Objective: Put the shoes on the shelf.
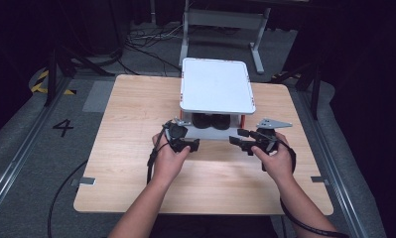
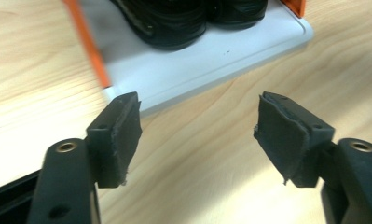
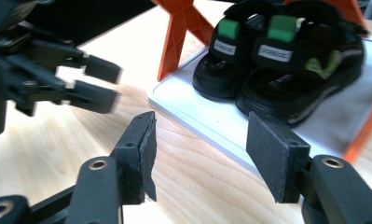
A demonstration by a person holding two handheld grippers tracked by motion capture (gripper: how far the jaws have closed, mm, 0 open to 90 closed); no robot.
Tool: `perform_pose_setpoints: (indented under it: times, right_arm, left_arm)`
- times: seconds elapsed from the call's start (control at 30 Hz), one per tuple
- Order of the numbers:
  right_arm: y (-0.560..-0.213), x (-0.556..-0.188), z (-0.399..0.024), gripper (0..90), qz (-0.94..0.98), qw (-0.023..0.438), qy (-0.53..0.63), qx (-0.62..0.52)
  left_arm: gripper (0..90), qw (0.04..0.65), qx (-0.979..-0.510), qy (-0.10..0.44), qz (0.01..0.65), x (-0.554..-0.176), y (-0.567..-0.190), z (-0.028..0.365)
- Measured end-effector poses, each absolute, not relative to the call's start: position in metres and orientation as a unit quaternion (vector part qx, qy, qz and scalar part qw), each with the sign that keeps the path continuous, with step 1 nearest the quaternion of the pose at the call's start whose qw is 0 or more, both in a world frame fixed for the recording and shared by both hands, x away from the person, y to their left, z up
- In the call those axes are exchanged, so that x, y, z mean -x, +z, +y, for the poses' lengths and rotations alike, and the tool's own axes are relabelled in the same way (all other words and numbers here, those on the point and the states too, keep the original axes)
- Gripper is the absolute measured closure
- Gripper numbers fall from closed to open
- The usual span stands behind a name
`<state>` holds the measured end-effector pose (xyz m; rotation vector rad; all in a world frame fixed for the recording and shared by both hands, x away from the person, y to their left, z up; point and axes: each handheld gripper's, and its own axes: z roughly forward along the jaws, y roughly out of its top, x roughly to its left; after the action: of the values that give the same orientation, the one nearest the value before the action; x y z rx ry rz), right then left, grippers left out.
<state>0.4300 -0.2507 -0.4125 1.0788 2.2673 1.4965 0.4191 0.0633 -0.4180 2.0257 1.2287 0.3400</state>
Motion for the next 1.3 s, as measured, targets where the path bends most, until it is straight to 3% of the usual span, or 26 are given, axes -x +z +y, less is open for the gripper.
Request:
perform_pose_setpoints:
  times: [0.03,0.07,0.1,0.2,0.23,0.27,0.33,0.37,0.43,0.53,0.63,0.77,1.03,1.3]
  right_arm:
    - [-0.409,-0.428,-0.256,44.3,0.768,0.110,0.512,-0.368]
    - [-0.404,-0.428,-0.260,38.1,0.769,0.116,0.515,-0.361]
    - [-0.399,-0.427,-0.267,36.1,0.769,0.142,0.516,-0.349]
    - [-0.389,-0.423,-0.277,35.4,0.761,0.152,0.521,-0.355]
    - [-0.381,-0.420,-0.288,28.0,0.759,0.162,0.511,-0.369]
    - [-0.379,-0.418,-0.291,27.7,0.764,0.166,0.500,-0.372]
    - [-0.377,-0.417,-0.296,27.6,0.775,0.165,0.486,-0.369]
    - [-0.377,-0.416,-0.308,22.6,0.786,0.139,0.487,-0.355]
    - [-0.377,-0.415,-0.311,20.0,0.787,0.132,0.487,-0.354]
    - [-0.378,-0.410,-0.328,15.5,0.809,0.160,0.445,-0.350]
    - [-0.380,-0.406,-0.340,15.7,0.814,0.182,0.425,-0.350]
    - [-0.387,-0.403,-0.356,15.7,0.814,0.188,0.411,-0.364]
    - [-0.404,-0.404,-0.377,15.7,0.809,0.195,0.393,-0.392]
    - [-0.432,-0.414,-0.400,15.9,0.810,0.211,0.299,-0.458]
  left_arm:
    - [29.0,0.364,-0.790,0.133,0.475,-0.415,-0.413,0.068]
    - [28.2,0.364,-0.793,0.137,0.469,-0.409,-0.408,0.074]
    - [27.6,0.364,-0.795,0.140,0.465,-0.405,-0.404,0.078]
    - [26.1,0.363,-0.799,0.144,0.458,-0.401,-0.398,0.086]
    - [26.0,0.369,-0.801,0.128,0.454,-0.400,-0.396,0.094]
    - [26.6,0.374,-0.798,0.112,0.459,-0.400,-0.396,0.100]
    - [26.9,0.372,-0.799,0.103,0.461,-0.399,-0.395,0.107]
    - [26.5,0.367,-0.801,0.111,0.460,-0.397,-0.393,0.117]
    - [26.0,0.365,-0.802,0.118,0.458,-0.395,-0.391,0.125]
    - [22.2,0.357,-0.807,0.138,0.449,-0.392,-0.387,0.143]
    - [19.9,0.351,-0.812,0.164,0.437,-0.391,-0.385,0.157]
    - [17.2,0.318,-0.840,0.147,0.414,-0.390,-0.390,0.174]
    - [17.2,0.281,-0.832,0.145,0.456,-0.388,-0.414,0.207]
    - [17.2,0.217,-0.841,0.135,0.477,-0.390,-0.425,0.222]
